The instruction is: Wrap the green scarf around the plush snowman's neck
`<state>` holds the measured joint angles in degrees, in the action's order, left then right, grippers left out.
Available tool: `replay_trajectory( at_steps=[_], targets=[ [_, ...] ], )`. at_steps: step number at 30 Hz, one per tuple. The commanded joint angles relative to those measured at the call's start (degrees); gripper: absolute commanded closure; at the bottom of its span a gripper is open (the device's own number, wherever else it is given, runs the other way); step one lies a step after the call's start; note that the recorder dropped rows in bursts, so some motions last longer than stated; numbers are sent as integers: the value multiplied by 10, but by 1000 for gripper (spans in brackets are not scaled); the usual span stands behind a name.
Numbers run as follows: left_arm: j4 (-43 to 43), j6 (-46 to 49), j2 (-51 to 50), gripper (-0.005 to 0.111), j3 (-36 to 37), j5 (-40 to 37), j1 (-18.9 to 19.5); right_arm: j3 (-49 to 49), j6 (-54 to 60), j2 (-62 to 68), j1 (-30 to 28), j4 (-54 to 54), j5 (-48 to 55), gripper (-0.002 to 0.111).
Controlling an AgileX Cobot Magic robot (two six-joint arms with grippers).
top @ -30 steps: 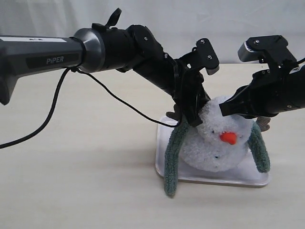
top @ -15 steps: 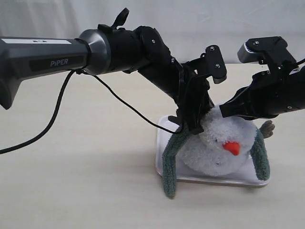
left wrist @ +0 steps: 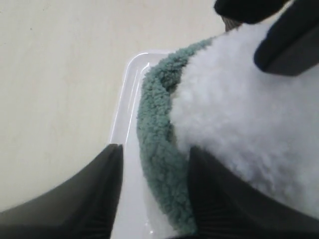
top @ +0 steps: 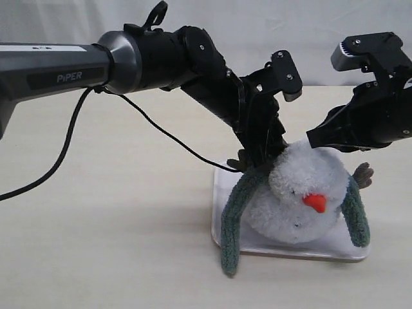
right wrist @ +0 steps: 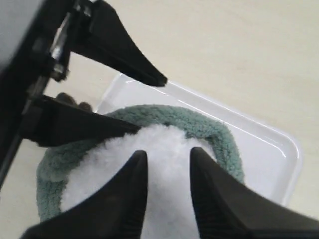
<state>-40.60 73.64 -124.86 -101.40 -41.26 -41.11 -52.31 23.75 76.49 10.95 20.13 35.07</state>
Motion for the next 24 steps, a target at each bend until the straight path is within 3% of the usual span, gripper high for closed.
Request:
replay_trajectory(
  at_steps=[1,4,15,18,21,24],
  targets=[
    [1,-27,21,54,0,-28,18,-7,-85,-10,-3,-66,19,58],
    [8,-56,38,54,0,-34,33,-17,-141,-10,-3,-118,38,55],
    [45,-113,59,54,0,-101,72,-17,-142,-45,-3,-121,75,56],
    [62,-155,63,55,0,-110,76,-17,-145,-58,-3,-134,117,63],
    [62,-170,71,60,0,-133,77,-13,-160,-54,-3,-158,162,72],
    [60,-179,84,65,0,-171,77,1,-160,-39,-3,-163,177,66]
  ],
)
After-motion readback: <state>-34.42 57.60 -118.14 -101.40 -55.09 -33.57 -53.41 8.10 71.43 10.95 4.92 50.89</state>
